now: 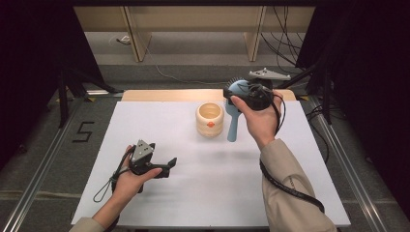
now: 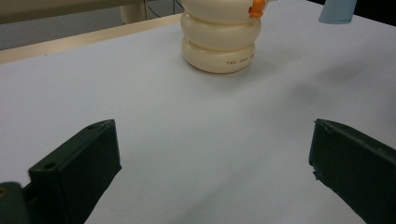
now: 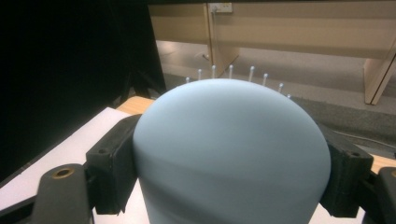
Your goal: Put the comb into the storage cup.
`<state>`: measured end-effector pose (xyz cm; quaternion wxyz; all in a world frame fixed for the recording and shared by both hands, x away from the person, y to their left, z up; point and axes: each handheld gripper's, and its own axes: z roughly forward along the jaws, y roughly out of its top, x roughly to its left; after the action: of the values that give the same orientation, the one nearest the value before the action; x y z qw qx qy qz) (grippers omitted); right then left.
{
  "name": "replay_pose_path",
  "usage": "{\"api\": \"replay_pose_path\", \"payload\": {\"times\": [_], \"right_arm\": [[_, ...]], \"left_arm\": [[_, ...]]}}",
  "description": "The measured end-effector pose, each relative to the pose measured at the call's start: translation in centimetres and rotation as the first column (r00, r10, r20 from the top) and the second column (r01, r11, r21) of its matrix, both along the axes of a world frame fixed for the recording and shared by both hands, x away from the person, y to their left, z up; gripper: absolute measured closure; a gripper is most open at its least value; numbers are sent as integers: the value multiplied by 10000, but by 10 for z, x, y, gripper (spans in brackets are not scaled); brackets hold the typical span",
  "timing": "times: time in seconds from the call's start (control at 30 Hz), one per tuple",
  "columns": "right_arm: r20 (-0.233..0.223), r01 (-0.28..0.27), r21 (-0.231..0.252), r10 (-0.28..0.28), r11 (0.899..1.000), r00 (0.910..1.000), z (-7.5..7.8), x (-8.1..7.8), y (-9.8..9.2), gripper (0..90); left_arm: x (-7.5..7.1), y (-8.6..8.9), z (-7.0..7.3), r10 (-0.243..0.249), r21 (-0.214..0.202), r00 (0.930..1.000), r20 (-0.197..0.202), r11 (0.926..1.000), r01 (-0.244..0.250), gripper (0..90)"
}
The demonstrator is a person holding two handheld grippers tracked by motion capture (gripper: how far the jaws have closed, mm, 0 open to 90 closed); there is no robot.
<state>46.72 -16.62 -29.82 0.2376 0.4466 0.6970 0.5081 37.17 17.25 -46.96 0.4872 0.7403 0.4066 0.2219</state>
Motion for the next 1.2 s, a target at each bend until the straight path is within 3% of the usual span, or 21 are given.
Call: {"api": "replay_pose_path", "payload": {"times": [1.2], "right_arm": [[282, 168, 108, -171, 9998, 9995, 10, 8, 3, 219]], "left_arm": [[2, 3, 0, 211, -105, 9998, -19, 9997, -211, 21]]}}
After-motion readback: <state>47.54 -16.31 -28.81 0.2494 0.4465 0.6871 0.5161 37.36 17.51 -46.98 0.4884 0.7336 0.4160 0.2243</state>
